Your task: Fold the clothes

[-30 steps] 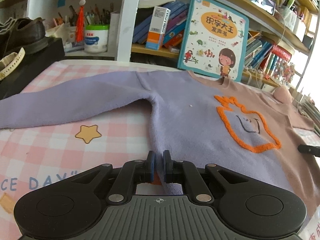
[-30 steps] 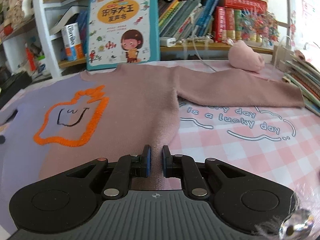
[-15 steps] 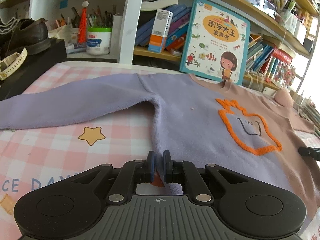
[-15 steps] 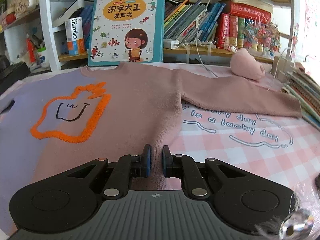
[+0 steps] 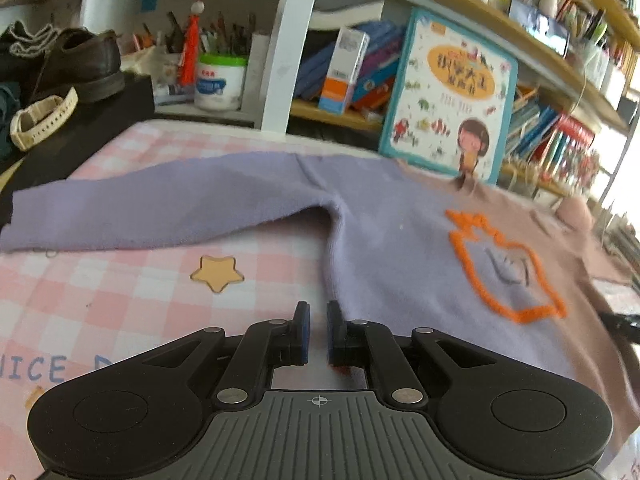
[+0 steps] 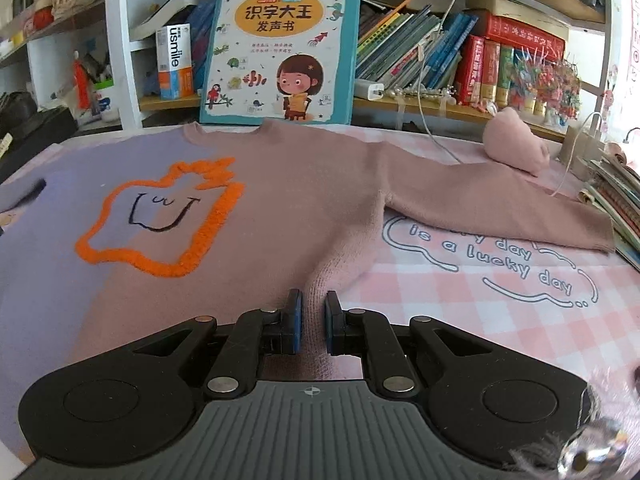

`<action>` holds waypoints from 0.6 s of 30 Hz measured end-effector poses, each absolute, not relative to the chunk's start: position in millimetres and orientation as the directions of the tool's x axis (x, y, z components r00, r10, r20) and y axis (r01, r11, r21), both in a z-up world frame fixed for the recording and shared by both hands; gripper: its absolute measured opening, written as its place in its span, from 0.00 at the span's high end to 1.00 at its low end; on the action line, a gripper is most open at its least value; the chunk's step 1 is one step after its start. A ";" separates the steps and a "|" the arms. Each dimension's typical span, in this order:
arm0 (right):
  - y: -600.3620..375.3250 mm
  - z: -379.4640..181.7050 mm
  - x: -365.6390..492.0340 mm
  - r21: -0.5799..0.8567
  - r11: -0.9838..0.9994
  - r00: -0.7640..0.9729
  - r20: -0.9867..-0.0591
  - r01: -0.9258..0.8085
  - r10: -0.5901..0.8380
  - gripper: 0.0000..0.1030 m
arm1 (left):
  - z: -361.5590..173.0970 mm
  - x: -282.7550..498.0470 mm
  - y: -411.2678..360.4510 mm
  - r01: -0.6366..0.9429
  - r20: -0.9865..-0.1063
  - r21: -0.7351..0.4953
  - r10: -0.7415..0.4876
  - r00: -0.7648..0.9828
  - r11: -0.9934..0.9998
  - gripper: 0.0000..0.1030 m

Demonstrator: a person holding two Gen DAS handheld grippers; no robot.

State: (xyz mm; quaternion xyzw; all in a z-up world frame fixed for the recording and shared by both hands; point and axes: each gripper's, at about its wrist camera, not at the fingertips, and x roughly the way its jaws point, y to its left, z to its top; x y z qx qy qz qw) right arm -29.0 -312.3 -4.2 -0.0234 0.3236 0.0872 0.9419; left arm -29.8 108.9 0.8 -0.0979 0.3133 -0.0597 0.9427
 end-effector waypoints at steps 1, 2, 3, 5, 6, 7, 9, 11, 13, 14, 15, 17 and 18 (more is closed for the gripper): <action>-315.5 -4.4 -28.2 0.019 0.985 0.776 -0.614 -0.170 0.145 0.90 | 3.1 -29.9 107.6 0.057 -0.571 -0.224 -0.179 0.801 0.973 0.85; -318.8 -4.6 -27.5 0.027 0.987 0.776 -0.614 -0.160 0.143 0.90 | 5.5 -30.0 106.3 0.063 -0.563 -0.226 -0.183 0.806 0.972 0.80; -321.7 -4.6 -27.1 0.039 0.987 0.775 -0.615 -0.154 0.146 0.90 | 6.6 -29.0 104.5 0.070 -0.560 -0.231 -0.192 0.806 0.970 0.72; -327.3 -4.6 -26.4 0.063 0.988 0.773 -0.616 -0.143 0.151 0.90 | 5.7 -26.0 98.8 0.082 -0.566 -0.229 -0.202 0.799 0.970 0.63; -327.5 -4.5 -26.7 0.065 0.988 0.772 -0.617 -0.143 0.152 0.90 | 3.9 -24.3 95.4 0.086 -0.574 -0.223 -0.202 0.794 0.971 0.63; -327.5 -4.5 -27.0 0.065 0.988 0.771 -0.618 -0.142 0.152 0.90 | 1.8 -22.4 91.9 0.089 -0.583 -0.217 -0.202 0.787 0.972 0.63; -325.6 -4.4 -27.7 0.045 0.989 0.774 -0.618 -0.139 0.137 0.86 | -3.1 -18.9 86.0 0.099 -0.596 -0.210 -0.208 0.775 0.973 0.63; -326.1 -4.7 -28.2 0.040 0.990 0.775 -0.618 -0.136 0.131 0.85 | -6.5 -17.6 82.9 0.106 -0.599 -0.199 -0.206 0.774 0.974 0.74; -327.8 -4.7 -27.7 0.056 0.990 0.772 -0.620 -0.131 0.137 0.85 | -7.2 -16.8 80.6 0.110 -0.599 -0.176 -0.195 0.777 0.978 0.92; -328.2 -4.8 -27.4 0.066 0.989 0.770 -0.621 -0.131 0.143 0.85 | -7.1 -16.6 82.0 0.109 -0.598 -0.179 -0.196 0.777 0.978 0.95; -327.5 -4.8 -27.6 0.072 0.988 0.769 -0.621 -0.133 0.149 0.86 | -6.7 -16.6 84.9 0.105 -0.595 -0.191 -0.201 0.778 0.976 0.95; -324.1 -4.5 -28.5 0.081 0.986 0.766 -0.621 -0.149 0.167 0.88 | -6.0 -17.7 90.8 0.078 -0.596 -0.184 -0.174 0.784 0.980 0.95; -321.2 -4.4 -29.5 0.088 0.982 0.762 -0.620 -0.166 0.185 0.89 | -5.8 -18.3 93.3 0.065 -0.598 -0.180 -0.161 0.785 0.982 0.95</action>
